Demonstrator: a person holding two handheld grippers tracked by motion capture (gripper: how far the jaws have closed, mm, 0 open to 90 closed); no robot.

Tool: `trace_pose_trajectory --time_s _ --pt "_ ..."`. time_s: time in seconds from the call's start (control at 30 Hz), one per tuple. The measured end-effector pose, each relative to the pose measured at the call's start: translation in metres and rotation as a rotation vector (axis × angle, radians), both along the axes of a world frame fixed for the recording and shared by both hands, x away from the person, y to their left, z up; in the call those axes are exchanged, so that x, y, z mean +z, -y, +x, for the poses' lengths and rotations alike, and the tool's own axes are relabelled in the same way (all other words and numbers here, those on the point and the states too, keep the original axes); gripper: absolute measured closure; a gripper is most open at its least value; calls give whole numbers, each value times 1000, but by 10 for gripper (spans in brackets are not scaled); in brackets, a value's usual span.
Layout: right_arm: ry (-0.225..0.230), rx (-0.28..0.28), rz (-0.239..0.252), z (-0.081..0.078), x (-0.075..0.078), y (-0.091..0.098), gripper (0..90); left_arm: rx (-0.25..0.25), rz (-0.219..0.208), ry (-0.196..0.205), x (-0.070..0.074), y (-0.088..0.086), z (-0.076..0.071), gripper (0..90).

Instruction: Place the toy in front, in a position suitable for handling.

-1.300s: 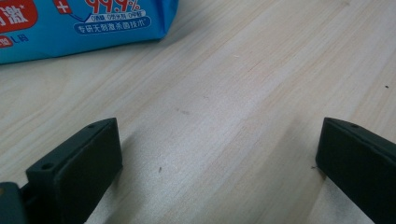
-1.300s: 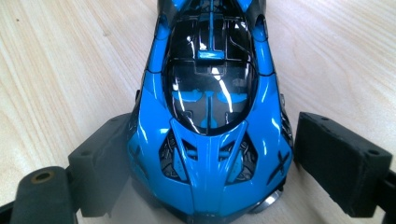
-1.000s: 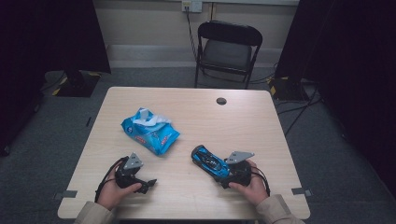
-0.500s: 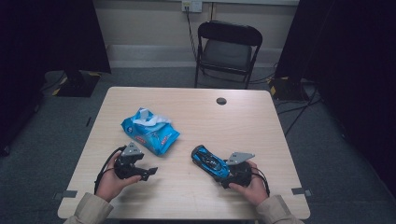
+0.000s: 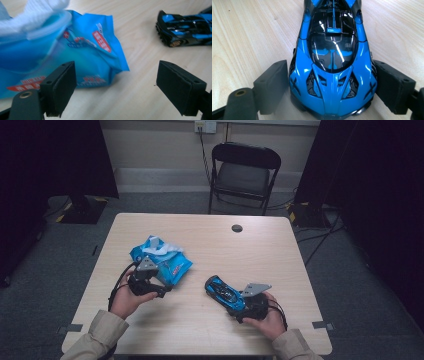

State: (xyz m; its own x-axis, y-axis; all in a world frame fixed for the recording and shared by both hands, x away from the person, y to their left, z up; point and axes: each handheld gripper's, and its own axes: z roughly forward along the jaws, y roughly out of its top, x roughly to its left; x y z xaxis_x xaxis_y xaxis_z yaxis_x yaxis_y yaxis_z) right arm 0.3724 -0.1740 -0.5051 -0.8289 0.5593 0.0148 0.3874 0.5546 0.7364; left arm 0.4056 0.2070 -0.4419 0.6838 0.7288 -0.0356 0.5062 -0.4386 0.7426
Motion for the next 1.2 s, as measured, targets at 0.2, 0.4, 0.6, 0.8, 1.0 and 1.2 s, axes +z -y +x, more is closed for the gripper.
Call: trace_pose_trajectory --time_s 0.2,0.4,0.6,0.8,1.0,1.2 --pt "7 -16 9 0 0 1 248 15 5 28 13 -2 17 195" --pt "7 -17 9 0 0 2 249 41 19 40 23 -2 35 218" --pt "7 -17 9 0 0 2 249 55 16 52 34 -6 52 236" --pt "7 -17 10 0 0 2 249 46 31 50 34 -5 68 326" --pt "7 -14 10 0 0 2 249 67 79 29 31 -1 81 430" --pt "6 -12 10 0 0 2 249 95 79 3 25 -2 86 517"
